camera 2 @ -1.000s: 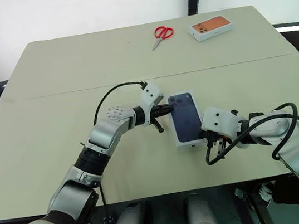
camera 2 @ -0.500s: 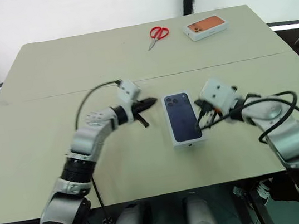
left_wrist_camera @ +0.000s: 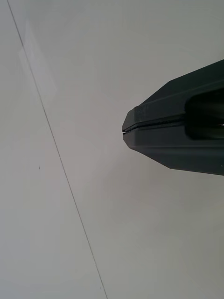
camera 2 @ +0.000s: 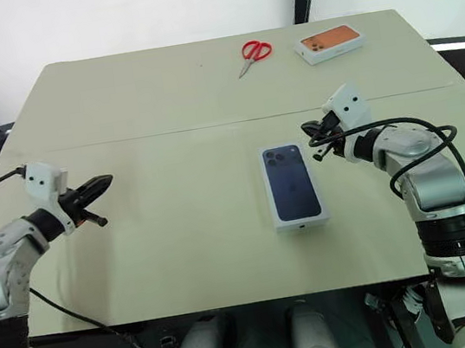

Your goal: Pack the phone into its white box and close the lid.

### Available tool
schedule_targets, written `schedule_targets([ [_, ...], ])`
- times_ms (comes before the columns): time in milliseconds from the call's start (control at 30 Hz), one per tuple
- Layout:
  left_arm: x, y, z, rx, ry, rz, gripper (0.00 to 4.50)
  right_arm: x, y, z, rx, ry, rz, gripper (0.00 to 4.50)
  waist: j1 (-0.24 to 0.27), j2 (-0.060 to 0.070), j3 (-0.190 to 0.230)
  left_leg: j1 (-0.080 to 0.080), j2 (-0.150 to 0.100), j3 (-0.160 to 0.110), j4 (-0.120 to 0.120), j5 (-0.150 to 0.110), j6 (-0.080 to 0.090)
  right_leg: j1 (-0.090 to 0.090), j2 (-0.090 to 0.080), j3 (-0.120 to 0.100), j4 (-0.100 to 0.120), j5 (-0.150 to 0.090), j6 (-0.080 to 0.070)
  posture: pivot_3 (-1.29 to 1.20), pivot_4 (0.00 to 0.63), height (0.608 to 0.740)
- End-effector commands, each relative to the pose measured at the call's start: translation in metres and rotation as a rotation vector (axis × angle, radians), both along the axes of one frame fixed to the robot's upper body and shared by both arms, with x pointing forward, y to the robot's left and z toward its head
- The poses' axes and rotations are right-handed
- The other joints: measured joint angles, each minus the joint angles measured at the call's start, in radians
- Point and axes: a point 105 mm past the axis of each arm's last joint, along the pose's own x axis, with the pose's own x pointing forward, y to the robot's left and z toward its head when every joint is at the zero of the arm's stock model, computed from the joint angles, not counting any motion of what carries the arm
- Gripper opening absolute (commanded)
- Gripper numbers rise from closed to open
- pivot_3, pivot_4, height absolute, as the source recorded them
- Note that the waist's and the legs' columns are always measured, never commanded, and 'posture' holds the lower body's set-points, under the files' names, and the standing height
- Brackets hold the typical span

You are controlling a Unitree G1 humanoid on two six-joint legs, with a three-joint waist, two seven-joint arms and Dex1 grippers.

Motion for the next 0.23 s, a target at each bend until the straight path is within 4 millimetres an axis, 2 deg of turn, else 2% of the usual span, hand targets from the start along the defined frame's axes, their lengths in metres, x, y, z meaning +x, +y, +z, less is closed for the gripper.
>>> schedule_targets([
  [33,-0.0046,0.005,0.0127,0.008,-0.042,0.017,0.0,-0.0023,-0.0008,0.0088,0.018,-0.033,0.033,0.02,-0.004,0.0,0.0,0.0,0.0,0.0,0.0,0.0,0.0,0.0,0.0,0.0,0.0,0.0,0.0,0.0,0.15,0.74],
  [233,-0.0076,0.0031,0.0092,-0.005,-0.02,0.021,0.0,-0.0103,0.0056,0.004,0.037,-0.012,0.081,0.02,-0.009,0.0,0.0,0.0,0.001,0.0,0.0,0.0,0.0,0.0,0.001,0.0,0.0,0.0,0.0,0.0,0.15,0.74],
])
